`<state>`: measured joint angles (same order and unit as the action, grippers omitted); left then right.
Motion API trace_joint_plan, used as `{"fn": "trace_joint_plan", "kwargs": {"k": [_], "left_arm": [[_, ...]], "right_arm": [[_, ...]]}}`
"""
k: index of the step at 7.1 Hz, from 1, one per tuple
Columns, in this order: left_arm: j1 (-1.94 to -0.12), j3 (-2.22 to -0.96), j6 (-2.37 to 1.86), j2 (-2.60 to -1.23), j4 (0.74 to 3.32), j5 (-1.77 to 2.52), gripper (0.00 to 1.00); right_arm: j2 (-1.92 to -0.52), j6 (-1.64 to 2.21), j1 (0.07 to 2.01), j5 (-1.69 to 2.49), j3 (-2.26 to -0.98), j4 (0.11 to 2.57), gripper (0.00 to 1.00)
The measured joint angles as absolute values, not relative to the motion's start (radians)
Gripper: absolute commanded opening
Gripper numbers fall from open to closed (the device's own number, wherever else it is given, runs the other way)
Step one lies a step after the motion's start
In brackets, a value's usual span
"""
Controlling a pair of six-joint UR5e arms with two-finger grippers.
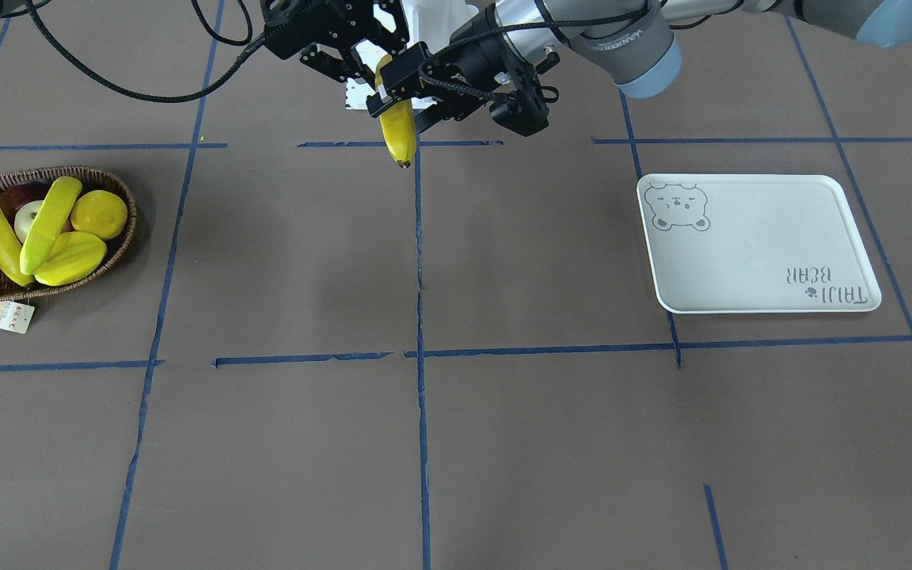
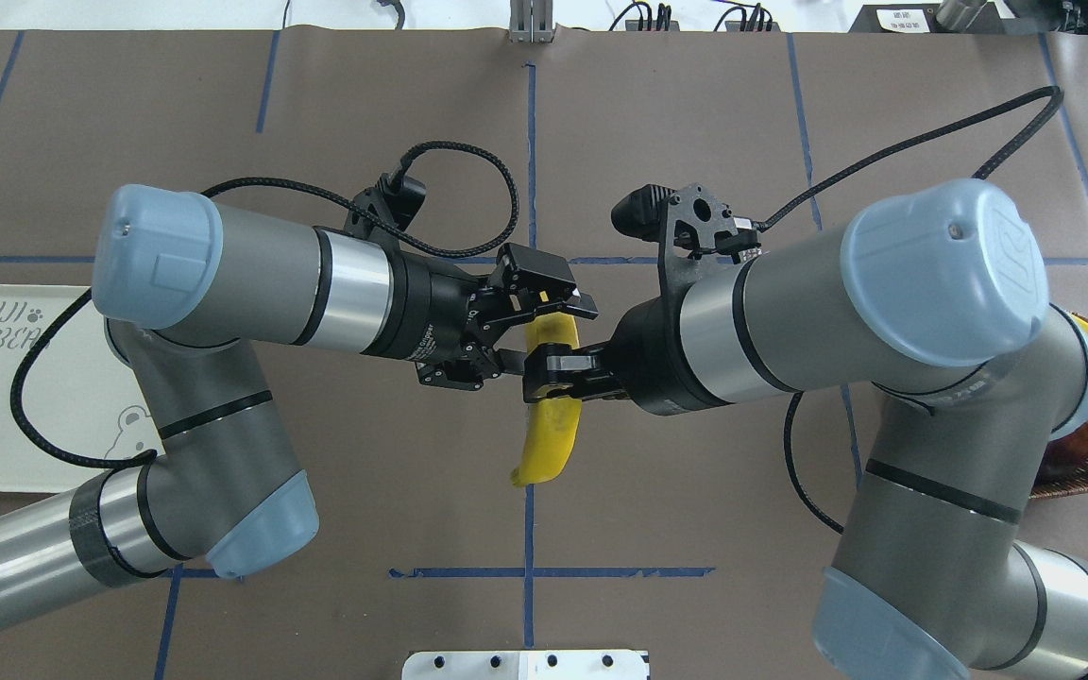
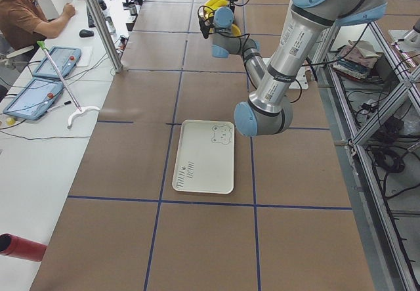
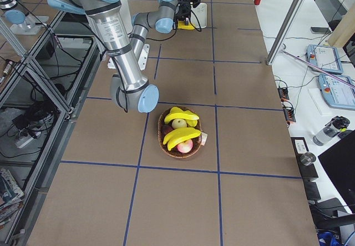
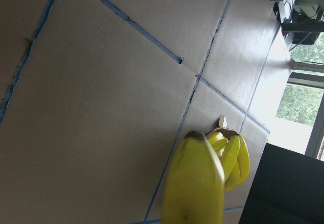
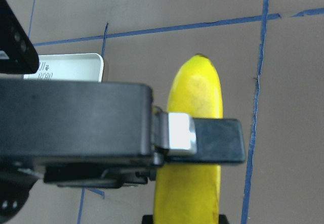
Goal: Transfer all bananas from basket to plate
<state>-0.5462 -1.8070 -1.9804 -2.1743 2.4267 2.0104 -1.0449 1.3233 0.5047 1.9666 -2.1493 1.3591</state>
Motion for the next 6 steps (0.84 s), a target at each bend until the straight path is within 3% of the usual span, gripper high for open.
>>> {"fn": "trace_joint_plan", "kwargs": {"k": [1, 2, 3, 4, 6], "left_arm": [[-0.542, -1.807, -1.979, -2.176, 2.427, 2.008, 0.0], [-0.542, -1.807, -1.975, -2.175, 2.427, 2.008, 0.0], [-0.543, -1.808, -1.974, -2.173, 2.428, 2.009, 0.0], [-0.545, -1.809, -1.974, -2.172, 2.428, 2.01, 0.0], [-0.548, -1.81, -1.976, -2.171, 2.427, 2.009, 0.0]], "right_arm": [[-1.045, 1.323, 0.505, 1.967, -2.15, 1.359, 0.02], [-1.046, 1.322, 0.505, 1.968, -2.15, 1.358, 0.09], [-1.046, 1.321, 0.505, 1.968, -2.15, 1.358, 0.85], [-1.046, 1.32, 0.505, 1.969, -2.15, 1.358, 1.0], [-1.046, 1.323, 0.504, 1.969, -2.154, 1.357, 1.0]]}}
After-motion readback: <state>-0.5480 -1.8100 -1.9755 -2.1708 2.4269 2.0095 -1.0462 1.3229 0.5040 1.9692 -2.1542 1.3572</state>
